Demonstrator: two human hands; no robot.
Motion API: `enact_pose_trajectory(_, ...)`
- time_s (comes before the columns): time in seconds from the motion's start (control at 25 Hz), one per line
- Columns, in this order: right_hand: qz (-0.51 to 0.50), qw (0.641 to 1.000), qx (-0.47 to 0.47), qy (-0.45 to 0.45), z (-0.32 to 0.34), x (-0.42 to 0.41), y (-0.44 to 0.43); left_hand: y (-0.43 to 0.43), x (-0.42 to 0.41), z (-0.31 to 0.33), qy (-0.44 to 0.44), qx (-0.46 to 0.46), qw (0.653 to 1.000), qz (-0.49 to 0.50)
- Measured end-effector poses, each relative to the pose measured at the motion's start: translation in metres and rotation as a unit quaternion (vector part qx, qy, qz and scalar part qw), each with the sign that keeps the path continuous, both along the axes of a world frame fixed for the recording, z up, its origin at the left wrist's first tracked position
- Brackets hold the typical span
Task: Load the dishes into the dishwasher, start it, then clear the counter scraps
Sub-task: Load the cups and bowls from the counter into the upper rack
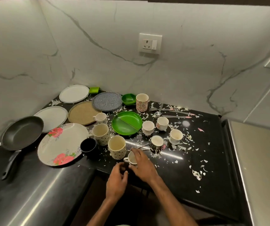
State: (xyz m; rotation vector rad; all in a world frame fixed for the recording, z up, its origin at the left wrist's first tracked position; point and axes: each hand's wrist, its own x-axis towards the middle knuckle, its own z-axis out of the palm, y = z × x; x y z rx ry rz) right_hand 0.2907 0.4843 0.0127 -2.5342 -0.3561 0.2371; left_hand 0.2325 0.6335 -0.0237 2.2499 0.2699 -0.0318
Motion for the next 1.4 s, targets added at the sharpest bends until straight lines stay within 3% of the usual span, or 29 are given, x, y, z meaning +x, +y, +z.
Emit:
enact_pose_trajectory(0.28, -0.096, 0.995, -0.022, 0.013, -0.006, -0.021, -0.036, -0.028, 0.020, -0.007, 0.042, -0.016, 0.983, -0.178)
enact_pose_trajectory(0.36, -0.150, 0.989, 0.010, 0.014, -0.005, -0.037, -0.058, -0.048, 0.014, -0.004, 0.022, -0.038, 0.973, -0.225)
enact_pose_trajectory(0.44, -0.237, 0.968, 0.085, 0.015, -0.002, -0.053, -0.083, -0.071, 0.007, 0.002, -0.012, -0.118, 0.962, -0.247)
enact_pose_trajectory(0.52, -0.345, 0.915, 0.210, 0.010, 0.000, -0.075, -0.112, -0.100, 0.001, 0.010, -0.006, -0.233, 0.941, -0.244)
enact_pose_trajectory(0.64, -0.454, 0.786, 0.418, 0.018, 0.001, -0.110, -0.149, -0.144, -0.008, 0.027, 0.100, -0.351, 0.899, -0.243)
enact_pose_trajectory(0.72, -0.494, 0.707, 0.505, 0.007, 0.004, -0.134, -0.174, -0.178, -0.014, 0.035, 0.164, -0.364, 0.869, -0.292)
enact_pose_trajectory(0.88, -0.498, 0.617, 0.610, -0.011, 0.015, -0.183, -0.222, -0.244, -0.041, 0.048, 0.176, -0.372, 0.840, -0.354)
enact_pose_trajectory(0.96, -0.496, 0.616, 0.612, -0.012, 0.018, -0.211, -0.248, -0.273, -0.060, 0.051, 0.165, -0.372, 0.835, -0.371)
enact_pose_trajectory(1.16, -0.519, 0.688, 0.507, -0.032, 0.011, -0.298, -0.306, -0.348, -0.114, 0.044, 0.165, -0.352, 0.823, -0.415)
enact_pose_trajectory(1.28, -0.568, 0.721, 0.394, -0.042, 0.001, -0.349, -0.334, -0.394, -0.141, 0.033, 0.157, -0.291, 0.806, -0.491)
enact_pose_trajectory(1.4, -0.629, 0.720, 0.285, -0.070, -0.014, -0.394, -0.359, -0.433, -0.161, 0.017, 0.149, -0.206, 0.767, -0.590)
